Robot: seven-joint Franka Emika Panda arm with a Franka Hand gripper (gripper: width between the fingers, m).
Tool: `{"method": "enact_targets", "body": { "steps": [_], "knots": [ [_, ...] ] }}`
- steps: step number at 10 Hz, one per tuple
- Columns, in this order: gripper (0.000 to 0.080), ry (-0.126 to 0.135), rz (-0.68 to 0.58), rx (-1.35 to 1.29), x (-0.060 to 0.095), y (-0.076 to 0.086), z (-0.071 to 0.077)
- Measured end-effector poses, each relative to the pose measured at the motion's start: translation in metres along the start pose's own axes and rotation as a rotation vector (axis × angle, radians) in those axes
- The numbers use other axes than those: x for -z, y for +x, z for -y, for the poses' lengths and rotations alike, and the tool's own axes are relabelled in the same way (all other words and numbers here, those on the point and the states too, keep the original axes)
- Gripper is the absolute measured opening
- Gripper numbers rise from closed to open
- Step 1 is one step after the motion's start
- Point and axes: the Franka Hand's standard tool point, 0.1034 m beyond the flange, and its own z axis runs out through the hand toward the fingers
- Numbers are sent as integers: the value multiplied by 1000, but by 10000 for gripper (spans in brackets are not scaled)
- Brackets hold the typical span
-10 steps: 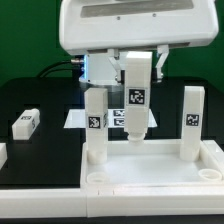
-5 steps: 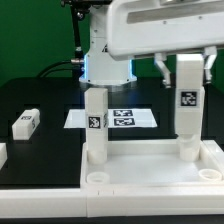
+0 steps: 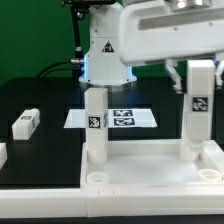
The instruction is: Assemble desk
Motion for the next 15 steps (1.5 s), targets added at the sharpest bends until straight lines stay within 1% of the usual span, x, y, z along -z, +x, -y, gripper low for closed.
{"method": "enact_targets", "body": {
  "steps": [1, 2, 4, 5, 9, 12, 14, 15],
  "knots": [
    [282, 2, 1, -2, -6, -3, 7],
    [282, 2, 8, 1, -16, -6, 16],
    [282, -3, 16, 5, -24, -8, 16],
    [282, -7, 26, 9, -30, -14, 16],
    [282, -9, 17, 9, -30, -13, 13],
    [282, -16, 15, -1, -31, -10, 5],
    [282, -15, 8, 1, -33, -8, 8],
    [282, -16, 11, 3, -35, -9, 9]
  ]
}}
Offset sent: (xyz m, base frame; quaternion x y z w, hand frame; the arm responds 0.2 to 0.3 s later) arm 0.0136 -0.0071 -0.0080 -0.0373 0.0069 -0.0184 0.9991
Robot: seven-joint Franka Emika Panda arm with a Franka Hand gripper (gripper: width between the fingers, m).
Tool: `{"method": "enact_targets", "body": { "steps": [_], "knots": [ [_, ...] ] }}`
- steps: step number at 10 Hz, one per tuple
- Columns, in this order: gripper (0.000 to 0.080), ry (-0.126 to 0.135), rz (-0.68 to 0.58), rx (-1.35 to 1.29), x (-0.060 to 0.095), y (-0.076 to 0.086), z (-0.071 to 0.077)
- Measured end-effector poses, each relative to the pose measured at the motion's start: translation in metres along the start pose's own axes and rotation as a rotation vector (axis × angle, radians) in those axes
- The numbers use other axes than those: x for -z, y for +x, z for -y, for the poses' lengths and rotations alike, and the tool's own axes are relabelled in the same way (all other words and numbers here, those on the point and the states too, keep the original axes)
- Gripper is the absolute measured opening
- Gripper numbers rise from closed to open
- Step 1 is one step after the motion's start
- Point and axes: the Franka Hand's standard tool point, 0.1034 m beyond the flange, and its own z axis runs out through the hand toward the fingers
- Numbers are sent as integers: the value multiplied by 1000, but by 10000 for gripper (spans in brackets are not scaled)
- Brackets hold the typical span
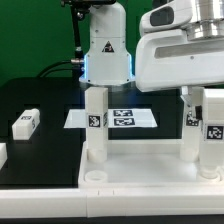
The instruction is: Assemble desk
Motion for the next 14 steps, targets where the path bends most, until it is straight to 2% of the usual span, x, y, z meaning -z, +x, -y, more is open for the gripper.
{"method": "enact_targets", "body": {
  "steps": [3, 9, 10, 11, 12, 13, 14],
  "knots": [
    [282, -5, 7, -1, -4, -3, -3],
    [282, -11, -8, -19, -8, -8, 2],
    [309, -12, -9, -19, -8, -8, 1],
    [443, -12, -8, -19, -8, -8, 1],
    [443, -12, -1, -19, -9, -9, 1],
    [596, -12, 33, -24, -7, -8, 1],
    [638, -8, 72, -33, 3, 2, -1]
  ]
}}
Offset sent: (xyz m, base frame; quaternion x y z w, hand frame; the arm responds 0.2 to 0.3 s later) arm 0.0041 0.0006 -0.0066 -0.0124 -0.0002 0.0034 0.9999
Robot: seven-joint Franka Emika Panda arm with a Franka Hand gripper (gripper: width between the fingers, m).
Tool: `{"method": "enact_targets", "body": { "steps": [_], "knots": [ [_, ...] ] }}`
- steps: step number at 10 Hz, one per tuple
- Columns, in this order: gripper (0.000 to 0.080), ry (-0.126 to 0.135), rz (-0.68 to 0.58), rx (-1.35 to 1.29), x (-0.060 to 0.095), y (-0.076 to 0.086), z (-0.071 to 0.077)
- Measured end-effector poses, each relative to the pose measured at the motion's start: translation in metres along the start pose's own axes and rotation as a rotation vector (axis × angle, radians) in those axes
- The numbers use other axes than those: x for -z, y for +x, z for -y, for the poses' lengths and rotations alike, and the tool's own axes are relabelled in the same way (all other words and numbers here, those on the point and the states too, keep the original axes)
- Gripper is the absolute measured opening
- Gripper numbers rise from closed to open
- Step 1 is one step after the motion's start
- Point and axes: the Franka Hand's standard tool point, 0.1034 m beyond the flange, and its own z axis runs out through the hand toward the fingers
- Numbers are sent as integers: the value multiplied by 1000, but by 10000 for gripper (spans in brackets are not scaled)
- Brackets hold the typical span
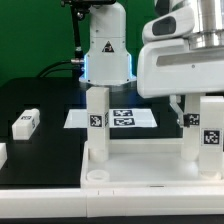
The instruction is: Assemble desk
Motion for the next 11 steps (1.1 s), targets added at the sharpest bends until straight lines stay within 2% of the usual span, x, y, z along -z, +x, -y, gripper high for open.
{"method": "enact_targets", "body": {
  "steps": [1, 3, 6, 7, 9, 10, 11],
  "knots": [
    [638, -1, 46, -8, 4, 6, -3],
    [647, -3, 182, -34, 3, 7, -9],
    [649, -12, 313, -72, -4, 3, 1],
    [649, -12, 305, -77, -5, 5, 1],
    [397, -17, 306, -110, -5, 4, 1],
    [397, -27, 306, -172, -5, 4, 0],
    [284, -40, 304, -259, -5, 4, 0]
  ]
}}
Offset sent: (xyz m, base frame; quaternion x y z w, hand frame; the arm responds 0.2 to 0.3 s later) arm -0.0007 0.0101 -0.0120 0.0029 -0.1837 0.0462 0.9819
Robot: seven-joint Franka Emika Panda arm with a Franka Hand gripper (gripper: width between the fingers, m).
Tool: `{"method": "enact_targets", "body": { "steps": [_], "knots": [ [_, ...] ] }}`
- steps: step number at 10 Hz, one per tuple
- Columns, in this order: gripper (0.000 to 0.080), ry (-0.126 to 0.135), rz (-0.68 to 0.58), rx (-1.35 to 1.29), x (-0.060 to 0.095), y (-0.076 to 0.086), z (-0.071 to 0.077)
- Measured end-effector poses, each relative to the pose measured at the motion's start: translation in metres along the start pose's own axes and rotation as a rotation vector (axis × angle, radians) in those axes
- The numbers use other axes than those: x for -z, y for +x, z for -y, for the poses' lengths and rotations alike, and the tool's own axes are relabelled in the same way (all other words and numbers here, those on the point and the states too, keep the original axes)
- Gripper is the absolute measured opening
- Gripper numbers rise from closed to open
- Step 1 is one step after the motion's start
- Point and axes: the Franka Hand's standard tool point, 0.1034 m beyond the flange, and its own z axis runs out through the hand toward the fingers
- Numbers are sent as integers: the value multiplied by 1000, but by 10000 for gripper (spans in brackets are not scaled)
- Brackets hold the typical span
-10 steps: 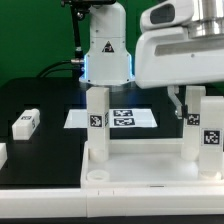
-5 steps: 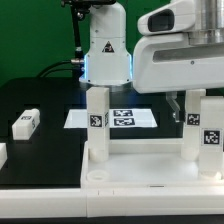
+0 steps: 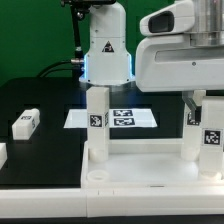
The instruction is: Assemble desk
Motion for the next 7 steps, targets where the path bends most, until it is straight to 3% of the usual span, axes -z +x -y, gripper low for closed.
{"method": "enact_targets", "body": {
  "steps": [2, 4, 6, 7],
  "knots": [
    [284, 4, -3, -221, -1, 0, 0],
    [284, 25, -4, -588, -1, 2, 0],
    [284, 91, -14, -968, -3, 4, 3],
    [284, 92, -9, -1033, -3, 4, 5]
  ]
}}
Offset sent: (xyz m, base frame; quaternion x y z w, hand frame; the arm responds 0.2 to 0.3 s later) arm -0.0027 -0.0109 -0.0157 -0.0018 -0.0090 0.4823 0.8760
